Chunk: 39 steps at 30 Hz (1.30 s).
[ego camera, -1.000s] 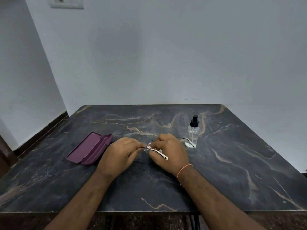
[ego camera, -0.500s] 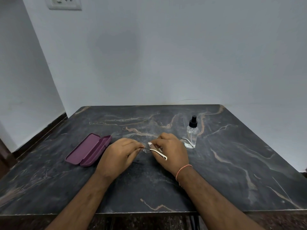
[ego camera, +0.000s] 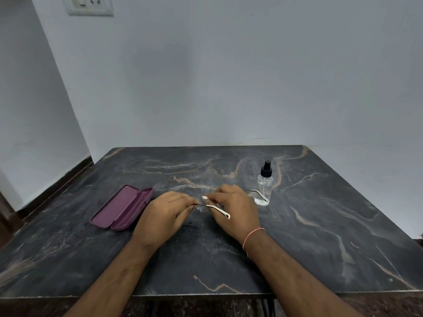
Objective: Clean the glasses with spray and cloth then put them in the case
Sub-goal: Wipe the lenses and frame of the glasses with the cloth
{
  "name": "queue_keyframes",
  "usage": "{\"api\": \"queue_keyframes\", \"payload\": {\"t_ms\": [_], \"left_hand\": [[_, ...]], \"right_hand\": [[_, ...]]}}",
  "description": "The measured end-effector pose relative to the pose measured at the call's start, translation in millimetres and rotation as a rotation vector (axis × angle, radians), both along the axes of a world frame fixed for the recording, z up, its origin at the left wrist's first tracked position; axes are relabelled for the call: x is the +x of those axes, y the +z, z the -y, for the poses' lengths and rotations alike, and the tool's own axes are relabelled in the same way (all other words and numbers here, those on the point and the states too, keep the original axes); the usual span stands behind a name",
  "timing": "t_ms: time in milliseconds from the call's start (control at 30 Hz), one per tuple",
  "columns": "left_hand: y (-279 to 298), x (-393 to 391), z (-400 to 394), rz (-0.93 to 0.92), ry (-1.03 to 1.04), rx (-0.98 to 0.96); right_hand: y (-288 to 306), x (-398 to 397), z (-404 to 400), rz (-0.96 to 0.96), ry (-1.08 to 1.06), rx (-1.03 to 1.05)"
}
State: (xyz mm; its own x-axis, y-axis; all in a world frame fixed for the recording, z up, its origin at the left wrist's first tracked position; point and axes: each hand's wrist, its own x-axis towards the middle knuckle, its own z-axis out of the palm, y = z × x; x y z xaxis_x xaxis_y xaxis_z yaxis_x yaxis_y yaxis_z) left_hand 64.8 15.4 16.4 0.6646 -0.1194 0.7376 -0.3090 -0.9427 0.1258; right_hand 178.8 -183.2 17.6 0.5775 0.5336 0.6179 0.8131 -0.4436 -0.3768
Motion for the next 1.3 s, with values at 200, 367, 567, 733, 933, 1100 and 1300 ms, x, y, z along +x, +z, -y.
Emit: {"api": "queue_keyframes", "payload": {"t_ms": [200, 367, 567, 733, 933, 1100, 1300], "left_hand": [[0, 0, -2, 0.006, 0.048, -0.076], [5, -2, -4, 0.105, 0.123, -0.266], [5, -1, -5, 0.224, 0.171, -0.574], [7, 0, 3, 0.208, 0.068, -0.674], [7, 1, 4, 0.183, 0.003, -0.611], [4, 4, 6, 0.096, -0.077, -0.688], [5, 6, 4, 0.081, -0.130, -0.627]], "right_hand": [[3, -5, -1, -0.115, 0.127, 0.034], [13, -15, 2, -0.537, 0.237, 0.355], [22, -22, 4, -0.996, 0.295, 0.405], [28, -22, 0, -1.231, 0.294, 0.545], [35, -25, -3, -1.402, 0.410, 0.663], [34, -26, -3, -1.427, 0.464, 0.703], [37, -27, -2, -1.436, 0.532, 0.689]]}}
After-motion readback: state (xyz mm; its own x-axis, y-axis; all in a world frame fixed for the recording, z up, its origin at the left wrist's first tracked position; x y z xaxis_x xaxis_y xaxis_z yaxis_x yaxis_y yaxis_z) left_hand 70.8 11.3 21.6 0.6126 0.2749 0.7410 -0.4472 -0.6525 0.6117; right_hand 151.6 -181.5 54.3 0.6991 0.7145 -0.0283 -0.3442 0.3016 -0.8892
